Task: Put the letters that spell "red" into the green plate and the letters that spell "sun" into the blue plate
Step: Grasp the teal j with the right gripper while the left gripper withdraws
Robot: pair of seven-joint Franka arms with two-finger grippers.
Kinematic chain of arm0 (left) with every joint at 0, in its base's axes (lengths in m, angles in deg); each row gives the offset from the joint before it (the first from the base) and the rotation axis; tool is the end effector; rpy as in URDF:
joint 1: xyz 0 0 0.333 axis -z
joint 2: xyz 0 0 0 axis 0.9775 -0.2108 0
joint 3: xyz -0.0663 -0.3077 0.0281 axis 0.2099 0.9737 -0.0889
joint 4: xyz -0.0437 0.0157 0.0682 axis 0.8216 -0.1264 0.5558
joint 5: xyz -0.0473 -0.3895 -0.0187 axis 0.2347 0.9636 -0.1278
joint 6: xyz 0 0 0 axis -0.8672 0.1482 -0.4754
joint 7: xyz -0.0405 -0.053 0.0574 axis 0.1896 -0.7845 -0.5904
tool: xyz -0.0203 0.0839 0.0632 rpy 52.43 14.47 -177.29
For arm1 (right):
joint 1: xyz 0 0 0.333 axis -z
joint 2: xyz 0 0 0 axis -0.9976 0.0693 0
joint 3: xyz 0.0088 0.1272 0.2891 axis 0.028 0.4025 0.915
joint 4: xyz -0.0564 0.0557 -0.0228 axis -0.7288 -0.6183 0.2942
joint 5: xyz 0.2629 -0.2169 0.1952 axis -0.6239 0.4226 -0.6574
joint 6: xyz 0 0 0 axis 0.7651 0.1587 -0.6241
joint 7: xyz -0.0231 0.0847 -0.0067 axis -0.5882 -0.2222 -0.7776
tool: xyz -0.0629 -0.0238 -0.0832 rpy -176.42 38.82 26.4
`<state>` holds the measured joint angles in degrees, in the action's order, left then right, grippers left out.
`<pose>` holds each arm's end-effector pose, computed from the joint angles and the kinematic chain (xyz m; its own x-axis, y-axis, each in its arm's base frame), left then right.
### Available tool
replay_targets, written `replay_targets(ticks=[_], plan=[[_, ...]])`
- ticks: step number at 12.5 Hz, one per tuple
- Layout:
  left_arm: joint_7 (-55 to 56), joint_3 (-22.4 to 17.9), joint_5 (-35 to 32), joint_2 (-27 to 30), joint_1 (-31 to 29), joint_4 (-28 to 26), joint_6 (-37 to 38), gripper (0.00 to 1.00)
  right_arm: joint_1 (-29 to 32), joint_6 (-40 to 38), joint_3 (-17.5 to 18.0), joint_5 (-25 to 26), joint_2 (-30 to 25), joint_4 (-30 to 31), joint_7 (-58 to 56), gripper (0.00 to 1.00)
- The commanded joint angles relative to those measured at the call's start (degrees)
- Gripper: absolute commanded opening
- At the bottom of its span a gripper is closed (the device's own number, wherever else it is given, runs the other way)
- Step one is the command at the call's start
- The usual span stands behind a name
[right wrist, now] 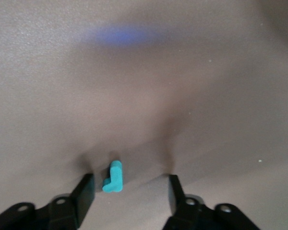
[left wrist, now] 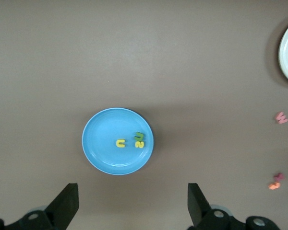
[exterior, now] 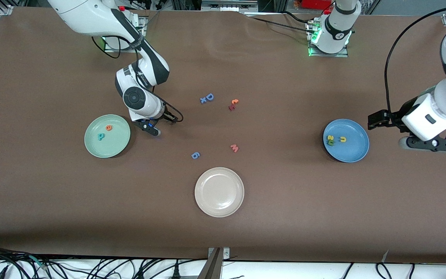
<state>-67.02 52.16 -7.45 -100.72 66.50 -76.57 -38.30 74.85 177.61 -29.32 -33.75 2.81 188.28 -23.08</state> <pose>0.6270 -0.0460 0.5538 0.9945 -0.0304 -0.1001 -0.0263 -0.9988 0.0420 0.4688 0.2632 0.1685 0.8518 -0.4722 -0.2268 -0.4669 -0.8807 0.0799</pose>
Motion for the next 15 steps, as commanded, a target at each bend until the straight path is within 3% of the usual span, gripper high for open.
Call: replay_targets(ticks=[1, 4, 5, 10, 15], plan=[[-0.88, -6.10, 3.14, 4.12, 4.73, -4.81, -2.77, 1.00, 0.45, 0.92, 0.59, -0.58, -1.02, 1.52, 0.33, 0.54], [-0.62, -7.77, 3.05, 13.59, 6.68, -19.29, -12.76, 1.00, 0.45, 0.92, 0.59, -0.58, -0.94, 1.52, 0.33, 0.41], [-0.70, -7.78, 2.88, 15.36, 7.72, -20.47, -12.80, 1.00, 0.45, 0.92, 0.59, -0.58, -0.94, 1.52, 0.33, 0.38], [-0.01, -6.99, 2.62, 17.40, 9.49, -17.94, -3.68, 1.00, 0.45, 0.83, 0.59, -0.58, -1.02, 1.52, 0.33, 0.24], [1.76, -5.75, 2.53, 17.31, 9.23, -17.23, -2.95, 1.00, 0.45, 0.31, 0.59, -0.58, -1.37, 1.25, 0.33, 0.08]])
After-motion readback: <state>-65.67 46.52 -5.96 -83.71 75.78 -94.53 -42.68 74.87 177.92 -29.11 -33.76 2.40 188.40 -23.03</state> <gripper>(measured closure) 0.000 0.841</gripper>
